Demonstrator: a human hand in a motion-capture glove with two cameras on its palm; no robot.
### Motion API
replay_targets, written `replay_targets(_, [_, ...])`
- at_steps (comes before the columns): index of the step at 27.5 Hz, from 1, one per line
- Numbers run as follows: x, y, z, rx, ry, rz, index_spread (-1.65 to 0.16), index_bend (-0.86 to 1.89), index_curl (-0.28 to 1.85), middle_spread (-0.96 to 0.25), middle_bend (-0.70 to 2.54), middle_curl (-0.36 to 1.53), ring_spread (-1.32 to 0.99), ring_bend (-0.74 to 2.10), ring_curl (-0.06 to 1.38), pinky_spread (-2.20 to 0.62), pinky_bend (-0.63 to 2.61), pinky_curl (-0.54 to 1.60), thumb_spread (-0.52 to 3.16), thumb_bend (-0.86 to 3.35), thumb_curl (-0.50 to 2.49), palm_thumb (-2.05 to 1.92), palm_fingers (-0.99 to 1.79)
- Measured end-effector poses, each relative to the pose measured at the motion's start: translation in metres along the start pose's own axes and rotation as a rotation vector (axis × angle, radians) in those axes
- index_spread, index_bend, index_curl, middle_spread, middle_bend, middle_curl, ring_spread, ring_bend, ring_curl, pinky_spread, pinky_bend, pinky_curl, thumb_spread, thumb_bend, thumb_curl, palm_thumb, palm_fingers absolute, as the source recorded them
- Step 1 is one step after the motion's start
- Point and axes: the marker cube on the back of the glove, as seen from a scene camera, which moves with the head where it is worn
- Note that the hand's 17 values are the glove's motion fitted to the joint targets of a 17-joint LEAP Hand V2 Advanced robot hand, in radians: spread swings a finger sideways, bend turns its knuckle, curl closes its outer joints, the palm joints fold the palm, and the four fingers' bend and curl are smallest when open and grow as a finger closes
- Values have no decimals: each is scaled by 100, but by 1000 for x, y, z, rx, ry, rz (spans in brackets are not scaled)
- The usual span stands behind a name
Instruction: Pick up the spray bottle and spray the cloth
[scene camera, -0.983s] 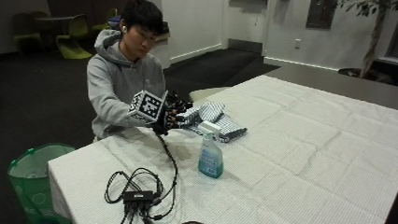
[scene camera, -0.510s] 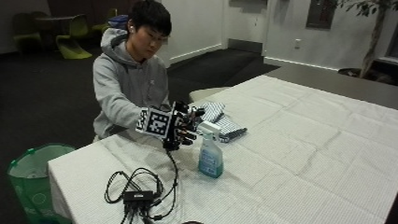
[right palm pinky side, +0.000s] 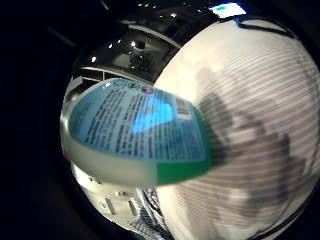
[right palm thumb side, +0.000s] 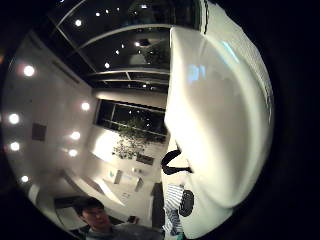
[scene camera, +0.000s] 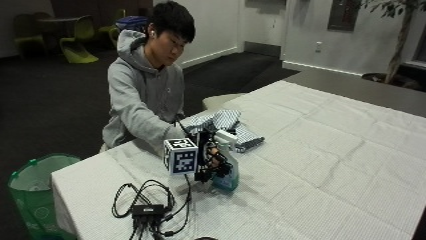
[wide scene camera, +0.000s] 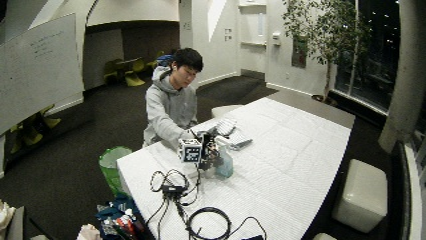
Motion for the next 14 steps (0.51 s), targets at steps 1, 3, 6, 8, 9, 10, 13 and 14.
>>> replay_targets(1, [1,-2,3,2,-16,6,-30,12,15,-3,32,35,-2,45,27,18,55,33,100,-1,40,79,13])
replay_targets(3, [2,-5,7,9,-33,10,-28,14,16,-2,33,35,-2,46,27,18,53,32,100,-1,41,80,17])
replay_targets(6, [3,-10,12,35,-33,12,-26,24,21,-1,38,37,-2,47,27,17,45,29,99,-1,42,82,41])
replay_targets(8, [2,-14,13,62,-34,18,-25,30,24,-2,46,39,-4,50,29,15,37,27,98,-1,42,83,66])
replay_targets(9, [2,-16,13,78,-39,24,-24,30,23,-3,48,39,-5,51,28,14,33,26,98,-1,42,83,80])
replay_targets(10, [1,-18,13,93,-46,34,-24,29,24,-4,49,40,-6,52,27,13,30,24,98,-1,42,84,84])
replay_targets(13, [0,-25,13,122,-72,64,-22,28,27,-5,55,42,-8,52,30,7,27,25,95,1,44,90,104])
replay_targets(14, [0,-28,13,125,-75,68,-22,31,30,-6,57,43,-9,52,31,5,24,25,92,1,46,92,111])
